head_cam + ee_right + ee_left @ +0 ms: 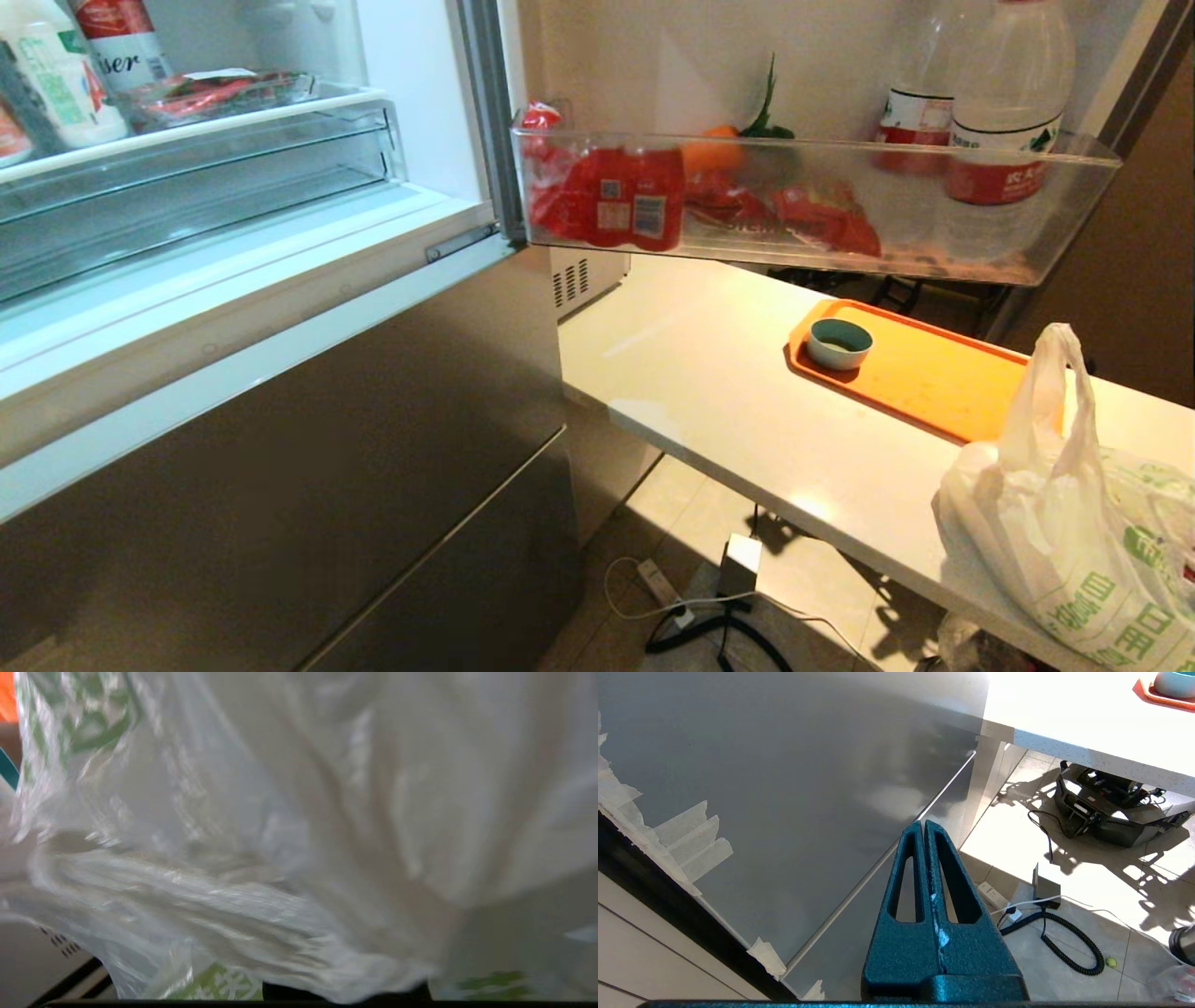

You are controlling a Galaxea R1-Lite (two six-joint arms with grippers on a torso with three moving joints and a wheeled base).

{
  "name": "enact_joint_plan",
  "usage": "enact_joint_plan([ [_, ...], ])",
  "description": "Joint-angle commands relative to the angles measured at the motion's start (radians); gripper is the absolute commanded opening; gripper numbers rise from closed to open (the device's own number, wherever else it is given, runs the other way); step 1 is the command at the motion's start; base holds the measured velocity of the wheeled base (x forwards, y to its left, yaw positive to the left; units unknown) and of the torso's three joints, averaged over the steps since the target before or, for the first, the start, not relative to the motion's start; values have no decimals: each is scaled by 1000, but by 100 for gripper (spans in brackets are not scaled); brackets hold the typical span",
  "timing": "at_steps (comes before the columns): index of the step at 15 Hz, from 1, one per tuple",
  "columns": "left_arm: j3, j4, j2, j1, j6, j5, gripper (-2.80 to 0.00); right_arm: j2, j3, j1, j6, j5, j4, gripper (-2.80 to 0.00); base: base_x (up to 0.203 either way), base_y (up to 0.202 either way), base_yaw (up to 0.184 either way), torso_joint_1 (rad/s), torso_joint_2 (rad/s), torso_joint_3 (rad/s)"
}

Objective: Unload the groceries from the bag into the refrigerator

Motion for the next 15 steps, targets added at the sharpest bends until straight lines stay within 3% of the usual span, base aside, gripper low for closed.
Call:
enact_joint_plan([
  [1, 0, 0, 0, 0, 0, 0, -280, 16, -24, -20, 3, 1, 0, -280, 0, 0, 0, 0, 0, 0],
  [15, 0, 0, 0, 0, 0, 0, -280, -4, -47, -23, 2, 11, 36, -280, 0, 0, 0, 0, 0, 0],
])
